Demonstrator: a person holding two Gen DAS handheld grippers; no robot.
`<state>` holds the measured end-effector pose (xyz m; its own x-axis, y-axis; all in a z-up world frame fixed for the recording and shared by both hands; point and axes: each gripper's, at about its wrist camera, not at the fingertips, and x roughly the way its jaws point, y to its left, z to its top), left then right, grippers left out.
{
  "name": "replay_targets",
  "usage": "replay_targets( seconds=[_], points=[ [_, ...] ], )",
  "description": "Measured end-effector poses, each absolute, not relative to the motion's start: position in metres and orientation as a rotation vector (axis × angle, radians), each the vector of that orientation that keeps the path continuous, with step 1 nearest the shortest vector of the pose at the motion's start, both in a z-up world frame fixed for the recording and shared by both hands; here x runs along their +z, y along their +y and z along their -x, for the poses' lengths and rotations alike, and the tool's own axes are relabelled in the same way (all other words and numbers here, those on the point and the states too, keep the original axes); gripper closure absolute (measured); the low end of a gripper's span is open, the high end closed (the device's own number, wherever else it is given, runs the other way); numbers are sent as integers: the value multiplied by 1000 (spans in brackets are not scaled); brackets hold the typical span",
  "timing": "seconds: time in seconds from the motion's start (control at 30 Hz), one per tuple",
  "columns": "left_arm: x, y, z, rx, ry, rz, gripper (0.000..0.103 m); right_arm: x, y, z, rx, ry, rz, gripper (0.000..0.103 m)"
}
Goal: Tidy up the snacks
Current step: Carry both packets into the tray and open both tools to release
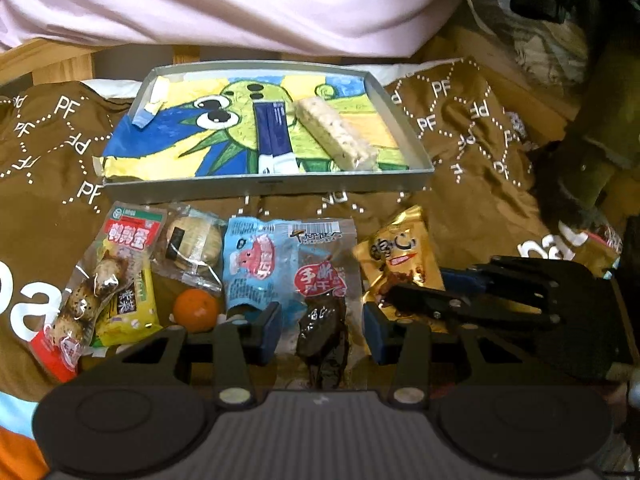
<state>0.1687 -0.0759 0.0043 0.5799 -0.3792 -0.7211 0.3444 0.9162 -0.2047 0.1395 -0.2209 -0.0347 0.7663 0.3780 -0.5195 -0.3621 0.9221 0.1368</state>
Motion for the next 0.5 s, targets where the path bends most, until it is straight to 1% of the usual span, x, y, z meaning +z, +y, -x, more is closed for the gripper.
replay_targets(
  seconds=[0.27, 0.5],
  points=[
    [21, -76, -189, -408, 777, 130, 56, -22, -232, -135, 330, 476, 31, 81],
    [39, -85, -234, -389, 679, 188, 56, -4, -244, -157, 277, 424, 123, 81]
  ],
)
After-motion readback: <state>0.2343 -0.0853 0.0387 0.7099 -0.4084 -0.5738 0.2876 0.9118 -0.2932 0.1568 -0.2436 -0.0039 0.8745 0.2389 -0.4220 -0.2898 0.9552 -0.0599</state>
